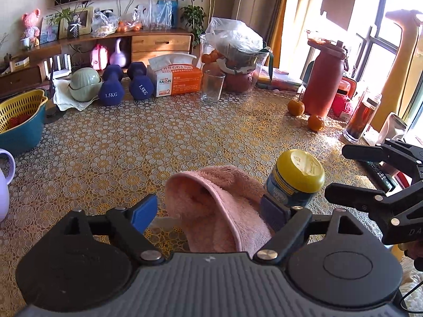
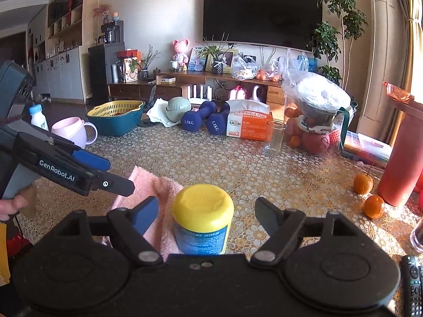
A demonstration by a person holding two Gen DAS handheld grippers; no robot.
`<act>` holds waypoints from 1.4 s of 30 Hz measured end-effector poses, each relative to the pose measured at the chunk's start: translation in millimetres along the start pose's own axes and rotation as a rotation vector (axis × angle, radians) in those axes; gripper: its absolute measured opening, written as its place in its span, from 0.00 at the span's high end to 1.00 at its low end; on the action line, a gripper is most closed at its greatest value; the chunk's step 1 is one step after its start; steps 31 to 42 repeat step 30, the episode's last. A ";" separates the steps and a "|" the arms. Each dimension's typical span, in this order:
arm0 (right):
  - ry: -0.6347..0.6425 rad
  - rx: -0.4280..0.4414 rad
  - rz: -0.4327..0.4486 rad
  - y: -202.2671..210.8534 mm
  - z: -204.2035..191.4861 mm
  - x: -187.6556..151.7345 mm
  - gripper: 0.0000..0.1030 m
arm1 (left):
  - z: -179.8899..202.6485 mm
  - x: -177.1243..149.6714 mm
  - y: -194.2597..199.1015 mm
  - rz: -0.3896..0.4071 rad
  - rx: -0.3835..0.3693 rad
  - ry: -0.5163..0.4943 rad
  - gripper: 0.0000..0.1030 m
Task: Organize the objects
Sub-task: 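Set the bottle upright on the table with the right tool while the left tool lays the towel down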
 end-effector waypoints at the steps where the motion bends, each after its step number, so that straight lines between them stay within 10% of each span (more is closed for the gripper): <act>1: -0.013 0.002 0.008 2.3 -0.5 0.1 0.16 | 2.5 -1.5 3.2 0.006 0.006 -0.005 0.09; 42: -0.160 -0.003 0.099 40.5 -3.4 -18.6 0.09 | 46.3 -23.5 35.8 0.069 0.007 -0.073 0.00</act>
Point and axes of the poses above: each gripper's, at about its wrist camera, not at the fingertips, and y roughly against the way its jaws point, z to its right, x to its top, the point moved 10 cm from there along -y, roughly the way its jaws point, and after that the axes turned 2 degrees about x, right-handed, at the moved point
